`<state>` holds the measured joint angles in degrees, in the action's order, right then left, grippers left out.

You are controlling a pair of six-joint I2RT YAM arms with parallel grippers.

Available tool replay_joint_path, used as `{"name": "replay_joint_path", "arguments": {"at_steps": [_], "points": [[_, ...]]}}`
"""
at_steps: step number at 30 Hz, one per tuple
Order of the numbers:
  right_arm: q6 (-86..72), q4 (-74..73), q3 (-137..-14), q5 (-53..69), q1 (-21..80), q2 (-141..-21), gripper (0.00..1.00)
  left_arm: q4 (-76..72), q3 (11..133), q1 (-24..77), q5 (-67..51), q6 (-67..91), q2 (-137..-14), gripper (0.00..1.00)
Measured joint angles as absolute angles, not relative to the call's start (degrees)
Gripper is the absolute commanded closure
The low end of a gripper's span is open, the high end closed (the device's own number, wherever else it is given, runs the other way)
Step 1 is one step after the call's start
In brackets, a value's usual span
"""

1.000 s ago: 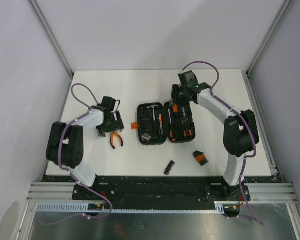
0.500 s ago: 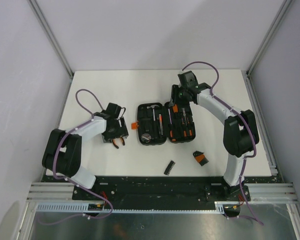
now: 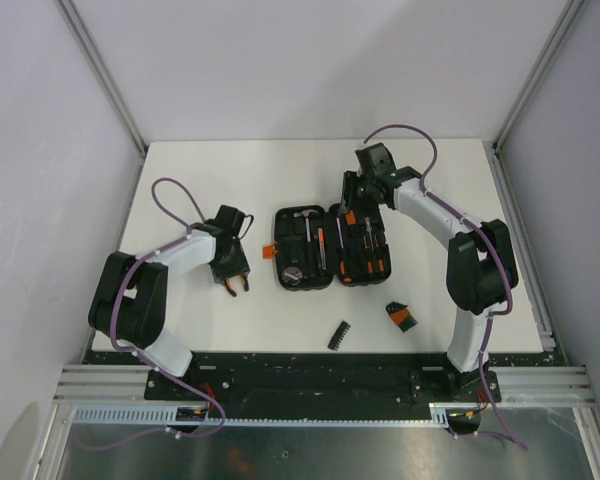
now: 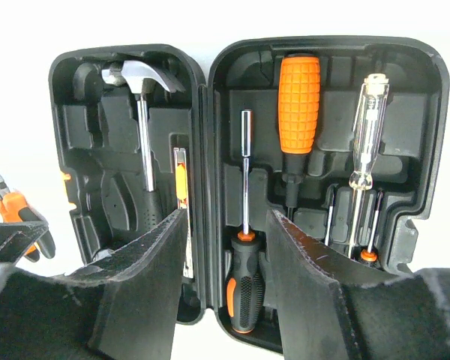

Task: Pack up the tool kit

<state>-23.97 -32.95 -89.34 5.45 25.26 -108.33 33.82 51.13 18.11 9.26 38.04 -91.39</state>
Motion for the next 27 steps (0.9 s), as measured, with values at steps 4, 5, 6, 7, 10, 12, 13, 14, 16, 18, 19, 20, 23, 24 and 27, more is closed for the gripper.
{"name": "replay_joint_path", "arguments": {"at_steps": [4, 5, 6, 7, 10, 12, 13, 14, 16, 18, 19, 20, 23, 24, 27], "points": [[-23.94, -32.95, -89.34, 5.43, 25.26, -108.33, 0.49, 33.56, 51.46, 18.15, 9.28, 37.78, -91.39, 0.9], [-23.97, -32.97, -89.34, 5.43, 25.26, -108.33, 0.49, 33.61, 51.51, 18.22, 9.39, 37.43, -91.42, 0.94], [-23.97, -32.97, -89.34, 5.43, 25.26, -108.33, 0.49, 33.65, 51.57, 18.24, 9.39, 37.3, -91.39, 0.97], [-23.94, -32.97, -89.34, 5.43, 25.23, -108.33, 0.49, 33.85, 51.79, 18.31, 9.5, 36.99, -91.39, 0.99], [-23.97, -32.99, -89.34, 5.43, 25.15, -108.33, 0.49, 34.11, 53.19, 19.05, 9.74, 35.79, -91.22, 1.0], [-23.97, -32.99, -89.34, 5.41, 25.04, -108.33, 0.49, 34.09, 54.43, 19.79, 9.69, 35.29, -90.52, 1.0], [-23.97, -32.99, -89.34, 5.41, 24.99, -108.33, 0.49, 34.09, 55.02, 20.12, 9.61, 34.96, -89.93, 1.0], [-23.97, -32.99, -89.34, 5.39, 24.95, -108.33, 0.49, 34.09, 55.64, 20.36, 9.39, 34.83, -89.23, 1.0], [-23.97, -33.01, -89.34, 5.39, 24.88, -108.33, 0.49, 34.15, 56.93, 20.71, 8.86, 34.44, -87.9, 1.0], [-23.97, -33.06, -89.34, 5.3, 24.88, -108.33, 0.5, 34.17, 58.65, 21.15, 8.54, 34.17, -87.07, 1.0], [-23.97, -33.12, -89.34, 5.23, 24.84, -108.33, 0.5, 34.15, 59.48, 21.37, 8.34, 34.0, -86.98, 1.0], [-23.97, -33.19, -89.34, 5.21, 24.84, -108.33, 0.5, 34.24, 60.84, 21.82, 7.99, 33.87, -86.98, 1.0], [-23.97, -33.39, -89.34, 5.02, 24.75, -108.33, 0.5, 34.41, 64.51, 23.64, 6.85, 33.08, -87.29, 1.0], [-23.97, -33.52, -89.34, 4.99, 24.67, -108.31, 0.5, 34.44, 66.08, 24.49, 6.63, 32.91, -87.74, 1.0], [-23.97, -33.63, -88.92, 4.95, 24.27, -108.09, 0.5, 34.24, 71.22, 27.46, 5.65, 32.47, -90.72, 1.0]]}}
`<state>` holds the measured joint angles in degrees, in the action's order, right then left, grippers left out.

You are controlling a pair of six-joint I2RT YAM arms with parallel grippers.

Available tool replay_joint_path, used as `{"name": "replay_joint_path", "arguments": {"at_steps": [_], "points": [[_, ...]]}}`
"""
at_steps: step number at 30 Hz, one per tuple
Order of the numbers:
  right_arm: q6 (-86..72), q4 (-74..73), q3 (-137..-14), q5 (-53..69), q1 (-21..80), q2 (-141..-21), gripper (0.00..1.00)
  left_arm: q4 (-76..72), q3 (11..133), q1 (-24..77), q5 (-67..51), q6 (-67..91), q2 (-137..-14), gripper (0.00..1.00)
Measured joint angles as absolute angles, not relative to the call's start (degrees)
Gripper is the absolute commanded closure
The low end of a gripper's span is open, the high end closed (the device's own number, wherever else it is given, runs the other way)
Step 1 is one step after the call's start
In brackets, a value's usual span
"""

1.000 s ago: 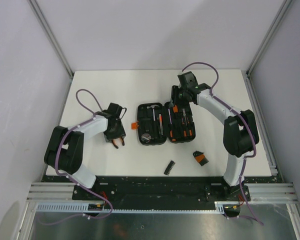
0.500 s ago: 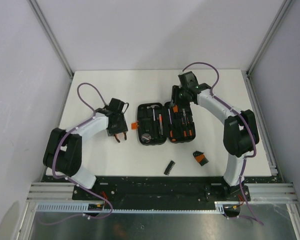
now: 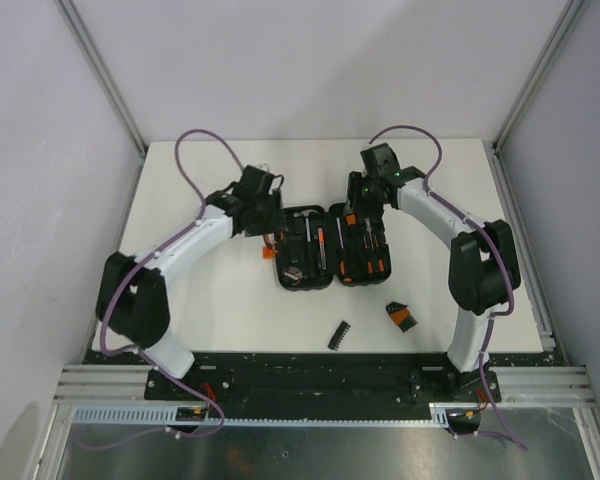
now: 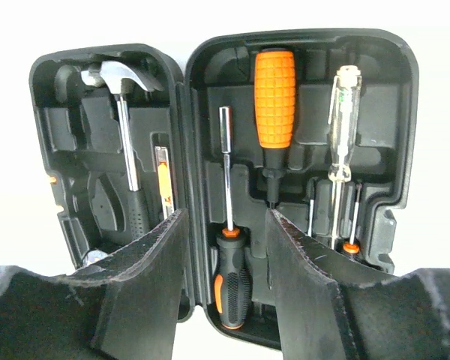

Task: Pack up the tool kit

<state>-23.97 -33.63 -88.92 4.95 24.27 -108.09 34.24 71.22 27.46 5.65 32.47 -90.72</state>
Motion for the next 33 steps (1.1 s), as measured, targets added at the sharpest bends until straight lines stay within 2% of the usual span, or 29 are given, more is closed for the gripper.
{"name": "replay_joint_path", "arguments": {"at_steps": [9, 24, 27, 30, 33], "points": [[-23.99, -34.3, -86.56, 4.38, 22.41, -105.51, 0.5, 33.65, 77.43, 34.39, 5.21, 32.56, -102.48, 1.0], [-23.97, -34.48, -85.45, 4.4, 21.5, -105.38, 0.5, 33.95, 79.68, 35.53, 7.92, 32.77, -109.75, 0.99], [-23.97, -34.48, -85.3, 4.4, 21.47, -105.38, 0.5, 33.91, 79.68, 35.59, 7.9, 33.01, -110.28, 0.92], [-23.99, -34.54, -85.17, 4.43, 21.39, -105.38, 0.5, 33.89, 79.68, 35.62, 7.88, 33.06, -110.48, 0.81], [-23.97, -34.52, -85.17, 4.45, 21.26, -105.38, 0.5, 33.95, 79.66, 35.66, 8.01, 33.32, -110.5, 0.77]]}}
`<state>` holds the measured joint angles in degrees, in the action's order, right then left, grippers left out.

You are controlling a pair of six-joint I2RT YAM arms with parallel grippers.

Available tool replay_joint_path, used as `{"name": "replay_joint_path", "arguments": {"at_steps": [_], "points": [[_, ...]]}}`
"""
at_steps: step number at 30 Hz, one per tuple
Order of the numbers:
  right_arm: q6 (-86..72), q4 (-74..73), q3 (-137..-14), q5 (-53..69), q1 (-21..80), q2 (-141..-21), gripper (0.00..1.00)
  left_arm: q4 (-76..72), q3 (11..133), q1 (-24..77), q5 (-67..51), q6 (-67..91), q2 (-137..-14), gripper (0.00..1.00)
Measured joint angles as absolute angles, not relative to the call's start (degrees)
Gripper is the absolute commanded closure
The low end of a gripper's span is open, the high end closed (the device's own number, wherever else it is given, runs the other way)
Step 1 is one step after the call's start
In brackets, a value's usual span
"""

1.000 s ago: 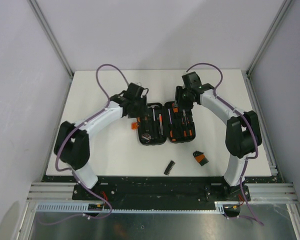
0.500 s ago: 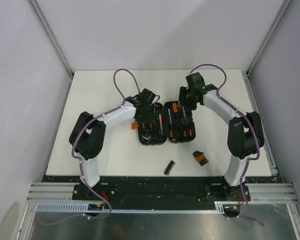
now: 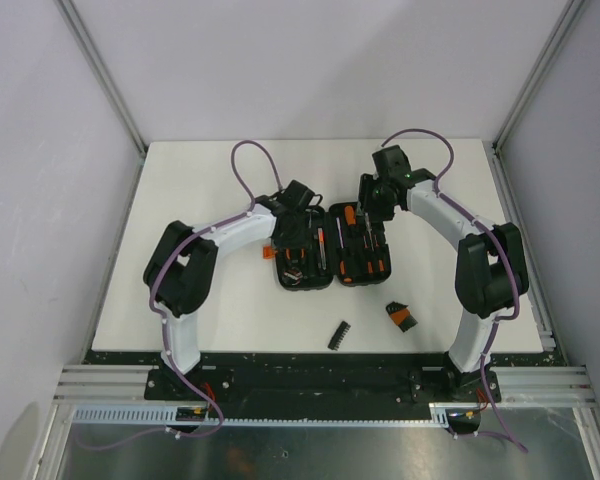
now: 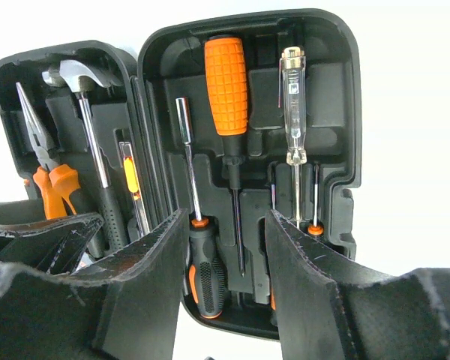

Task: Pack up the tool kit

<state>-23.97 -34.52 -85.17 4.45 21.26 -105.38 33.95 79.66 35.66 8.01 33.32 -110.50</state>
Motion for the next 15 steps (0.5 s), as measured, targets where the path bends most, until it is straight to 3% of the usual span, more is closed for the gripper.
{"name": "replay_joint_path", "arguments": {"at_steps": [4, 15], "points": [[-23.99, -34.5, -85.17, 4.62, 21.19, -105.38, 0.51, 33.98, 79.61, 35.81, 9.02, 34.09, -110.5, 0.74], [-23.99, -34.48, -85.17, 5.02, 21.15, -105.38, 0.51, 34.52, 79.61, 35.97, 10.5, 35.11, -110.5, 0.46]]}}
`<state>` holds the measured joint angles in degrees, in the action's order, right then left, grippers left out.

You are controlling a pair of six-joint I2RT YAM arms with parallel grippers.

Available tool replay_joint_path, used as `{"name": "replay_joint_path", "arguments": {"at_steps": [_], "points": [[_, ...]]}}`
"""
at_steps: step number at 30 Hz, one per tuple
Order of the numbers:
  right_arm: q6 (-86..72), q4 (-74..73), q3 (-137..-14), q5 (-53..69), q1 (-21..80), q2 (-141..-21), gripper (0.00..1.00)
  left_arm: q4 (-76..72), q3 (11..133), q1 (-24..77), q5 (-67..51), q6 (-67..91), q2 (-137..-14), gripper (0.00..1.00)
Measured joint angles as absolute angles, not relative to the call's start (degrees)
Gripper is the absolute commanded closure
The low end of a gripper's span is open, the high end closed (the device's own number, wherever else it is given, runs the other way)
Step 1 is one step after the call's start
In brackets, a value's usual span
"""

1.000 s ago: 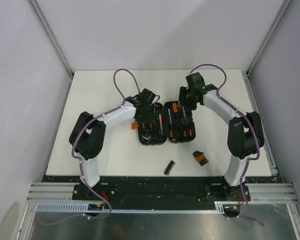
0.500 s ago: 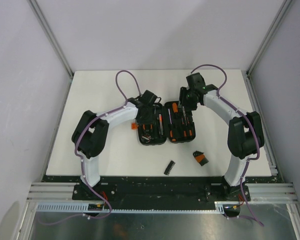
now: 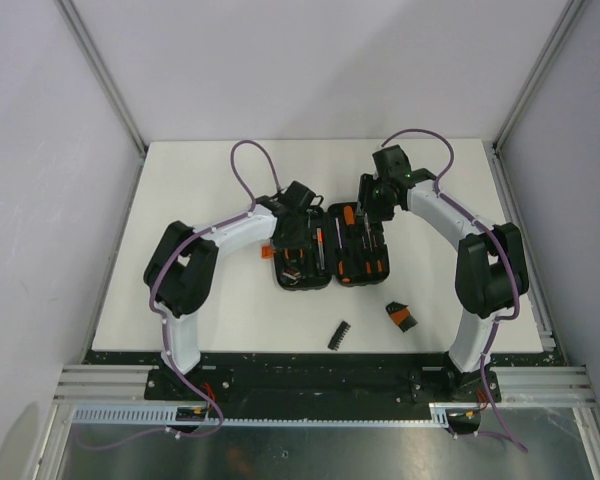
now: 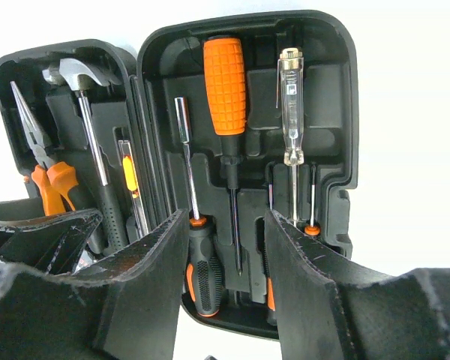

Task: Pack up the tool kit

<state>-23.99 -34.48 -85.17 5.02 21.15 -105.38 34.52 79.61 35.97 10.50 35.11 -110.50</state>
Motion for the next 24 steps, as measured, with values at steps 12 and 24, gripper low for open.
{"name": "replay_joint_path", "arguments": {"at_steps": [12, 24], "points": [[-23.99, -34.46, -85.17, 5.06, 21.12, -105.38, 0.51, 35.83, 79.48, 35.99, 11.66, 36.01, -108.84, 0.23], [-23.99, -34.48, -85.17, 5.04, 21.15, -105.38, 0.51, 37.95, 79.15, 35.99, 15.49, 36.1, -107.7, 0.53]]}}
